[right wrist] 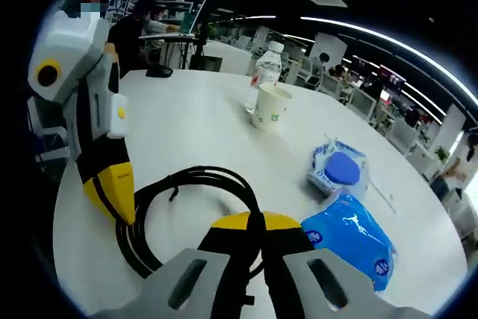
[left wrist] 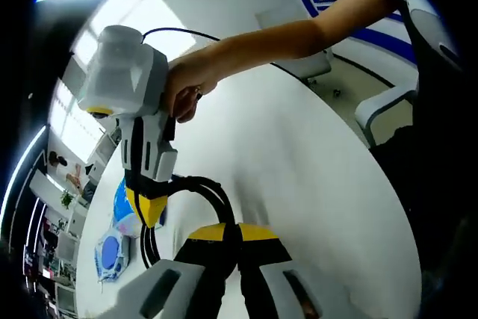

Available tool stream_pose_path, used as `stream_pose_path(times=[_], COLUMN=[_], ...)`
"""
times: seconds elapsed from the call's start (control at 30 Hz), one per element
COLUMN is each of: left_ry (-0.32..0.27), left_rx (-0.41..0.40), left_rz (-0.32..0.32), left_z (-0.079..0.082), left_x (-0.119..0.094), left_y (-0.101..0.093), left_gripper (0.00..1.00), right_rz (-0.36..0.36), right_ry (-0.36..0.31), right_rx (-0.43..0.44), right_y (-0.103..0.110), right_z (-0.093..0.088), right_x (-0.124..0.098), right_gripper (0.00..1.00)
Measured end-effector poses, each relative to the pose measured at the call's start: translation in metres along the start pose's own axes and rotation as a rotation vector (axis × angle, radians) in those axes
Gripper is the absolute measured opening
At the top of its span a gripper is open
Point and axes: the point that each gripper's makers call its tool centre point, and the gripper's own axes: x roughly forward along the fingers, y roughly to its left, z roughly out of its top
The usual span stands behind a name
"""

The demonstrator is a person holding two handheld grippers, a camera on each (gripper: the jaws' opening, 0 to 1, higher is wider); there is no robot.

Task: Arrange the tabletop items into an orderly group along one side of the table until the central work area is clear of visible clutter.

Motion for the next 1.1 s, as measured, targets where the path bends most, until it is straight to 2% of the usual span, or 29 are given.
stream_pose_path(times=[0.23, 0.53, 1.0, 1.1], left_ry=[-0.006, 0.002, 0.003, 0.003], left_rx=[0.018, 0.035, -0.011, -0.045], left_rz=[-0.006, -0.016, -0.047, -0.066], left_z=[0.010, 0.013, 0.008, 0.005], left_x=[0.001, 0.004, 0.012, 0.014], left_y=[-0.006, -0.012, -0.024, -0.028], left_gripper=[0.02, 0.02, 0.03, 0.08], right_rz=[-0.011, -0.013, 0.009, 0.002], right_ry=[-0.002, -0.007, 0.002, 0.001], right_rx=[-0.002, 0.016, 0.059, 0.058], right_y=[0.003, 0.006, 0.011, 0.010], right_z=[-0.004, -0.012, -0.030, -0.032], right_x=[-0.007, -0.011, -0.009, -0.010], right_gripper=[0.01, 0.01, 0.02, 0.02])
